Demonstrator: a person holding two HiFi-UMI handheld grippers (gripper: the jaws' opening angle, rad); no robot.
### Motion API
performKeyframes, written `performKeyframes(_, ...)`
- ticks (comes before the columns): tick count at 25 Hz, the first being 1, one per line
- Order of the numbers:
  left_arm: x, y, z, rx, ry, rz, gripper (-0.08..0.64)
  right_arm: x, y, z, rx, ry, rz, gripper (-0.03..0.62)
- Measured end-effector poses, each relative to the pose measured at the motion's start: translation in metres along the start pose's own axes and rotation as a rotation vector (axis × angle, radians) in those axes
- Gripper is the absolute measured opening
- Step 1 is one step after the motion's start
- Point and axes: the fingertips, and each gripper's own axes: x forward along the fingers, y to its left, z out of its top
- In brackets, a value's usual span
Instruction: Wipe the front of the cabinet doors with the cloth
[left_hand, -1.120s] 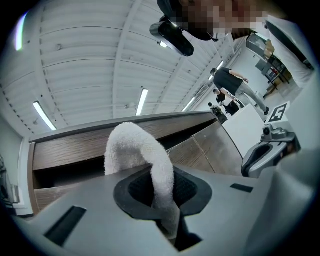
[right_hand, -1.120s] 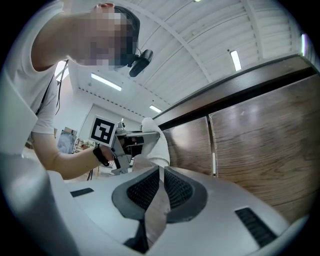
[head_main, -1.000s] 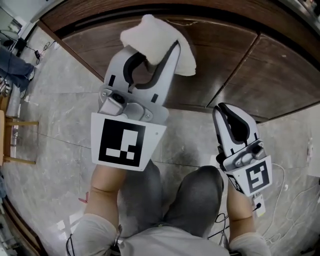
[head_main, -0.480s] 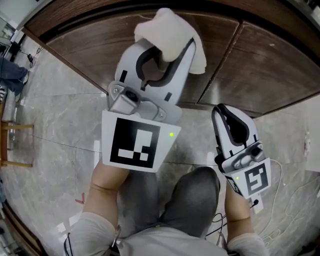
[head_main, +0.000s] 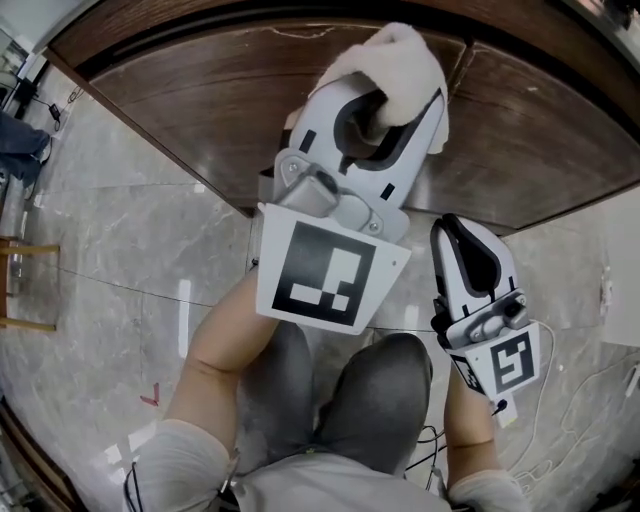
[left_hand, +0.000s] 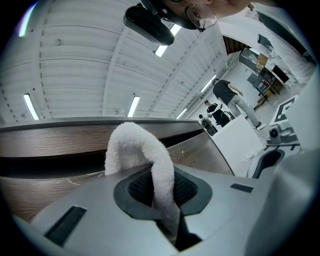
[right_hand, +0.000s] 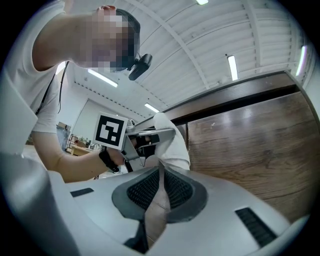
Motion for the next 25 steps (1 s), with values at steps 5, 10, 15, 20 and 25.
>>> performKeyframes(5,0.007,-0.009,0.008,-0.052,-0.032,-0.048,0.060,0.000,0.004,0.005,-0.007,0.003,-0.002,0.052)
performKeyframes(10,-0.015,0.000,0.014,-0.115,-0.068,-0.089,0.060,0.006,0.014,0.006,-0.008,0.013,0.002,0.052)
performKeyframes(15,-0.066,0.027,0.004,-0.078,-0.059,-0.045,0.060,0.027,0.038,0.003,-0.008,0.020,0.045,0.052)
performKeyframes(20,-0.138,0.064,-0.040,-0.073,0.072,0.033,0.060,0.051,0.066,-0.007,-0.008,0.043,0.114,0.052)
performKeyframes(25,-0.223,0.114,-0.097,-0.019,0.221,0.166,0.060,0.077,0.102,-0.017,-0.008,0.048,0.149,0.052)
